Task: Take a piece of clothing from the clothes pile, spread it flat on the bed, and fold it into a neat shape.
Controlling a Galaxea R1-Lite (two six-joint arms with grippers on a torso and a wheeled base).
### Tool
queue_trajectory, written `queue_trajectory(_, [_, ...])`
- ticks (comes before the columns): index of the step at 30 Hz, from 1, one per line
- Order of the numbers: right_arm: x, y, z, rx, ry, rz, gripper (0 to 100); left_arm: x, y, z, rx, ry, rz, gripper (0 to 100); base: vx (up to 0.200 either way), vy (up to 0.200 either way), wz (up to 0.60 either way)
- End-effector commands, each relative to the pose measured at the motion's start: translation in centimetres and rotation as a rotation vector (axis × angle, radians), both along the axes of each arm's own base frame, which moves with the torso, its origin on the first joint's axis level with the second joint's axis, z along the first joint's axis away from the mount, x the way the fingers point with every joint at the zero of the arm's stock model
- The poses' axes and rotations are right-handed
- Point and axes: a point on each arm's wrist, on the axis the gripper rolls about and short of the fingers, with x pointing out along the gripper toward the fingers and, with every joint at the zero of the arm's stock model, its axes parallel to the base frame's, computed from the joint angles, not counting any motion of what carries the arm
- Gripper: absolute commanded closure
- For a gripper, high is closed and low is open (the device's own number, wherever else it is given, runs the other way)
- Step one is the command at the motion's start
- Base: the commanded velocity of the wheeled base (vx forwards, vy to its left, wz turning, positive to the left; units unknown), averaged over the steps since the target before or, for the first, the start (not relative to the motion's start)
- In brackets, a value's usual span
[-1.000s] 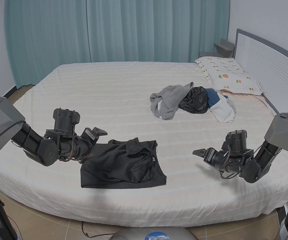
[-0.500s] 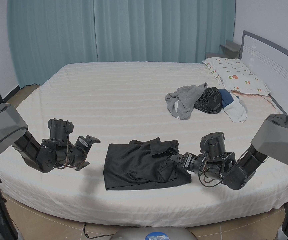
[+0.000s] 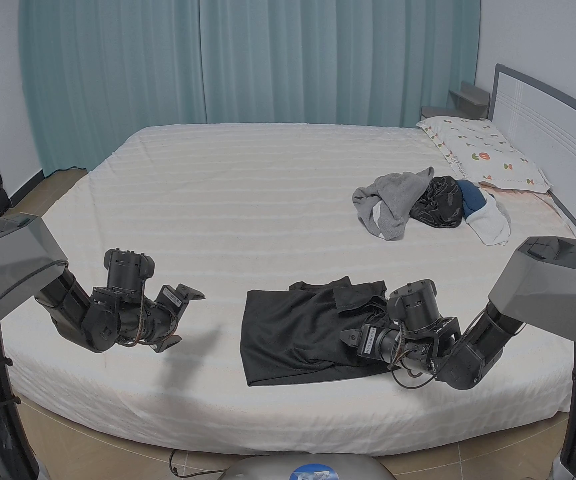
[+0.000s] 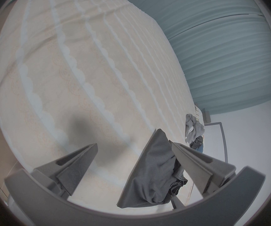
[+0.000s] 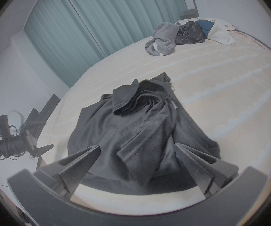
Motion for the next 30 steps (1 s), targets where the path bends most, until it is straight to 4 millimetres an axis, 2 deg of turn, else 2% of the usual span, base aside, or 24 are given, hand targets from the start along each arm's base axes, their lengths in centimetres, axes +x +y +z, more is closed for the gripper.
queue_trajectory(1, [0.1, 0.0, -1.4, -0.036, 0.022, -0.003, 0, 0.0, 0.0, -0.3, 0.001, 0.008, -0.001, 0, 0.0, 0.0, 0.0])
queue_trajectory(11, [0.6, -1.3, -1.7, -0.105, 0.009, -0.039, 0, 0.0, 0.0, -0.3, 0.001, 0.007, -0.003, 0, 0.0, 0.0, 0.0])
queue_trajectory(21, [1.2, -5.9, -1.6, -0.213, 0.02, -0.08, 0, -0.1, 0.0, -0.3, 0.004, 0.01, -0.005, 0, 0.0, 0.0, 0.0])
queue_trajectory(30, [0.8, -7.9, -1.0, -0.269, 0.021, -0.077, 0, -0.1, 0.0, -0.3, 0.006, 0.009, -0.007, 0, 0.0, 0.0, 0.0])
